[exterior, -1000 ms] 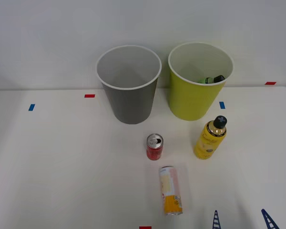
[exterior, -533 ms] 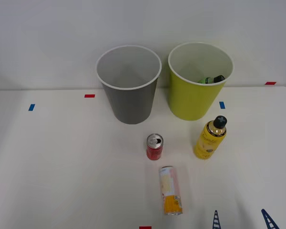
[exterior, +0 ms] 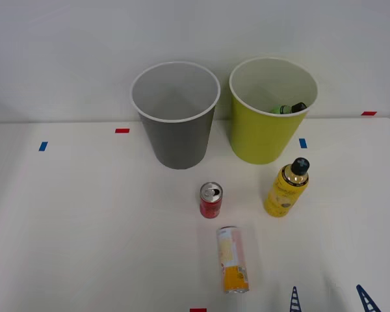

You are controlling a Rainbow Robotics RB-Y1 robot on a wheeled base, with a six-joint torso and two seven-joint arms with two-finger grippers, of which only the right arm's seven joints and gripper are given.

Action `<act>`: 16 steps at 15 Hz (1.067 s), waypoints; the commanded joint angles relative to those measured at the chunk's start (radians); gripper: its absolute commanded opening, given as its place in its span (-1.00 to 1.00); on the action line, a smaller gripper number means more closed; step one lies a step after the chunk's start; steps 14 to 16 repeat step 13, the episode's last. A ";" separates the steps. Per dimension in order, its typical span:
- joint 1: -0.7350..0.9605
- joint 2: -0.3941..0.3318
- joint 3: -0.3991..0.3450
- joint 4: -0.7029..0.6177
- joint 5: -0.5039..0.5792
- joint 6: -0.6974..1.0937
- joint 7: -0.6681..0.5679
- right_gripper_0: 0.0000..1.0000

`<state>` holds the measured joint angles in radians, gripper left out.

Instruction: Put cans in the gray bin, plastic bottles in the light green bin

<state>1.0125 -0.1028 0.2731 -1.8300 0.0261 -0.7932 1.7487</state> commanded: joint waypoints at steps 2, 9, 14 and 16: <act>0.000 0.000 0.000 0.000 0.000 0.000 0.000 1.00; 0.000 0.000 0.000 0.000 0.000 0.000 0.000 1.00; 0.000 0.000 0.000 0.000 0.000 0.000 0.000 1.00; 0.000 0.000 0.000 0.000 0.000 0.000 0.000 1.00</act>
